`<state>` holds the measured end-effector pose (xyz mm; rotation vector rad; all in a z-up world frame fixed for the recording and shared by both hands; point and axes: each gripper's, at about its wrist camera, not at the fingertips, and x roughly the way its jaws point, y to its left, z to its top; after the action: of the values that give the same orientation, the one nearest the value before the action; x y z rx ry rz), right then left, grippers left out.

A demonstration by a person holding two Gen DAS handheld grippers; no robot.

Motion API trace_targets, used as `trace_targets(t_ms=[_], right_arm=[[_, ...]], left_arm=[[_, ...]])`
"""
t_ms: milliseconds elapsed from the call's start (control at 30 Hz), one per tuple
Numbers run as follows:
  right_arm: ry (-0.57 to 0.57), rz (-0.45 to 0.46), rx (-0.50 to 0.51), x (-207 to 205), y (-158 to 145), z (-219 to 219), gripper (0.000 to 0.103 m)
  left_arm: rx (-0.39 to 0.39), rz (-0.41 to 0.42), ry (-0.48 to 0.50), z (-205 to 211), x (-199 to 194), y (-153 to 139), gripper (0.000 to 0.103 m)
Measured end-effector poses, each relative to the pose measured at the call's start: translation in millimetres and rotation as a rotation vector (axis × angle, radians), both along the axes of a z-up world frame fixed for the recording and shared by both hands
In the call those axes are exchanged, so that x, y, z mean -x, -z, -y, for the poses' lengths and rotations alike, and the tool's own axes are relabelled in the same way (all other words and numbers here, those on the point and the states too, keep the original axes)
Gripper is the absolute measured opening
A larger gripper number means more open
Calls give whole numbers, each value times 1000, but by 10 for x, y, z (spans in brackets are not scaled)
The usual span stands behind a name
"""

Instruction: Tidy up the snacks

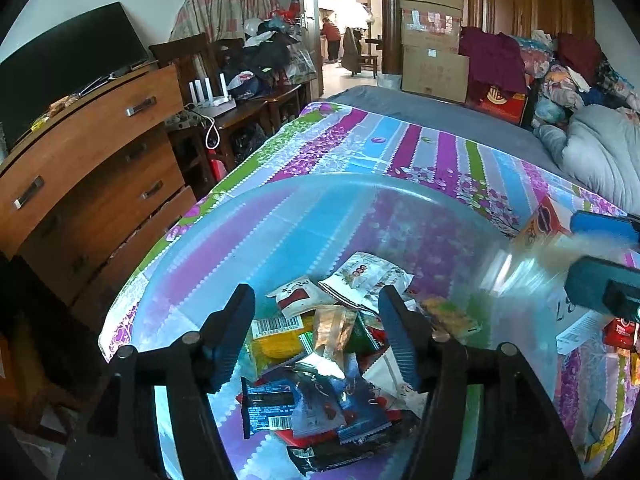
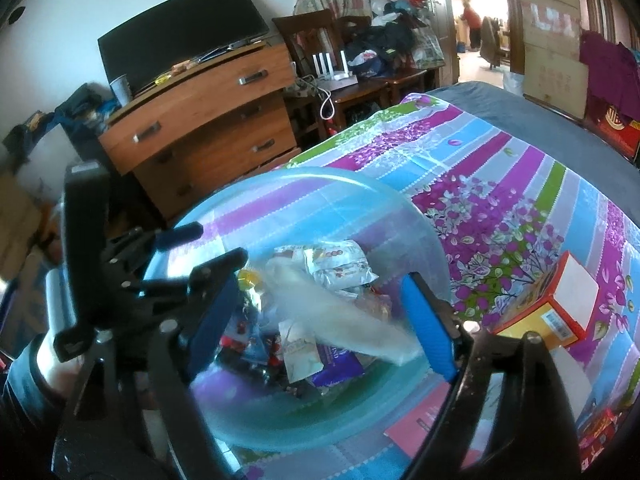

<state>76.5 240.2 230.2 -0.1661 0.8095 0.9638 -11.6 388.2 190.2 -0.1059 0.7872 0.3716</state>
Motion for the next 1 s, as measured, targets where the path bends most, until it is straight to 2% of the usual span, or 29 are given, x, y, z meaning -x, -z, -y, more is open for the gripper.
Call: trace_targets(t_ms=[133,433,667,800,1000], right_arm=[[0,25,-8,64,-55,10,92],[8,4,-31,158,7,156,92],[39,-33,-66,516,186,640,92],[86,-86,-78,735,375,1020,93],[177,-159,-42,978,688,1546,93]], left_arm=[[-18,13,-16,0,29,-25,80],[-24,17,-27,-7,37,-67,80],[16,45,-30,38,231,-105,80],[49,85,-2,235,357,-187,80],[36,114,111,800,434,-287,80]])
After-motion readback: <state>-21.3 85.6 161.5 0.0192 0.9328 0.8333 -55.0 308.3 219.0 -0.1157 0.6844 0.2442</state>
